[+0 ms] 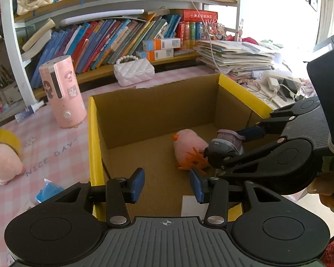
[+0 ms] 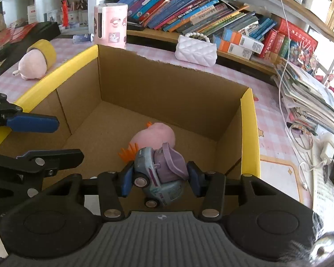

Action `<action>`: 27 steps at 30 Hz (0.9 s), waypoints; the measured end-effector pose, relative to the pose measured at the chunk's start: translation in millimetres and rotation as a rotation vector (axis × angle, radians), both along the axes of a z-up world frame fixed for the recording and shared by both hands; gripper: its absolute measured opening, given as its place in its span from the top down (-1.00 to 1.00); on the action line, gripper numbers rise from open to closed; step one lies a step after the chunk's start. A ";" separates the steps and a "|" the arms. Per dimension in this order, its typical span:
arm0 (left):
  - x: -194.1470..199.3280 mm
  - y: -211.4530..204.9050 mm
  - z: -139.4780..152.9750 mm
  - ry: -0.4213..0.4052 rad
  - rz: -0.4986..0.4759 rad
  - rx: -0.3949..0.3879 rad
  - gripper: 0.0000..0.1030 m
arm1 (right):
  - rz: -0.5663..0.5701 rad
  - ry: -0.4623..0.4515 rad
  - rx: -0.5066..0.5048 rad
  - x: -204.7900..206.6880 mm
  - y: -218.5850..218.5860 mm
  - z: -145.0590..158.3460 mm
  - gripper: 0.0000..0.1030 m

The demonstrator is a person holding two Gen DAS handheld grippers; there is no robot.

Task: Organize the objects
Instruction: 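Lower the charger with the left gripper while the right gripper lowers the car, open both, then withdraw both open grippers from the box back over the table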

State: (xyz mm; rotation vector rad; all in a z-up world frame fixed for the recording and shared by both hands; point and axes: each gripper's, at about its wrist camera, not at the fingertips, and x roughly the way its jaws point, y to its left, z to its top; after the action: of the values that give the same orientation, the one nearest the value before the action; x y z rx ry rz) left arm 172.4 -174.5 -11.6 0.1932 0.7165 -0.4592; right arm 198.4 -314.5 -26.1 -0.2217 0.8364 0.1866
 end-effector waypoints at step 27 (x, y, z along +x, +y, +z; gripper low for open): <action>-43.0 35.2 40.0 -0.154 0.057 -0.136 -0.41 | -0.154 -0.237 0.093 -63.5 2.2 42.9 -0.13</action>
State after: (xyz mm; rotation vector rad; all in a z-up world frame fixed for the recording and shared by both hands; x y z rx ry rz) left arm 129.4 -139.3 28.4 0.0794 0.5367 -0.4320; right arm 134.8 -312.2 16.9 -0.0888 0.6044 0.0528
